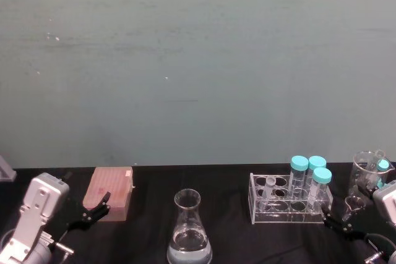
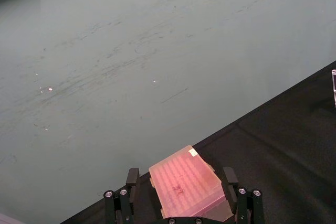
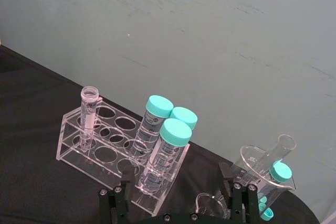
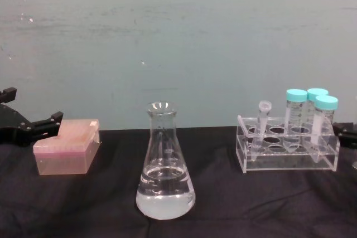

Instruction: Pour the liquid from the test tube into the beaker using one hand.

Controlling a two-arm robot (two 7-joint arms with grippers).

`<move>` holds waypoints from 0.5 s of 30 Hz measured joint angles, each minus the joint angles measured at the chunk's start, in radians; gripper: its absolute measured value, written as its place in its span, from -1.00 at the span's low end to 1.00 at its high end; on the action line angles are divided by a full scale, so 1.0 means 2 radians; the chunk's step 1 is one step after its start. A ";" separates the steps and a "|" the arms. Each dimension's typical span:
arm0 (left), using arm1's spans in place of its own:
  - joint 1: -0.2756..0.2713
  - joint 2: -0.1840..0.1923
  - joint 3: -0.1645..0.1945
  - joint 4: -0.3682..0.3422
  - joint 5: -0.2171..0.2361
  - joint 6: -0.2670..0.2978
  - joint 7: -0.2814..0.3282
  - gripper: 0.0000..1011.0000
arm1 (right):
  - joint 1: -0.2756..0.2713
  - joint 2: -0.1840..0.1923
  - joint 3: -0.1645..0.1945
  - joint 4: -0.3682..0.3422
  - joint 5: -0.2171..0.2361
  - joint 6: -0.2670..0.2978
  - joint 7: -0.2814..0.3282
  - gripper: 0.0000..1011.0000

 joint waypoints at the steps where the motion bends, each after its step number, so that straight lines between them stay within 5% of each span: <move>1: 0.000 0.000 0.000 0.000 0.000 0.000 0.000 0.98 | 0.000 0.000 0.000 0.000 0.000 0.000 0.000 0.98; 15: 0.000 0.000 0.000 0.000 0.000 0.000 0.000 0.98 | 0.000 0.000 0.000 0.000 0.000 0.000 0.000 0.98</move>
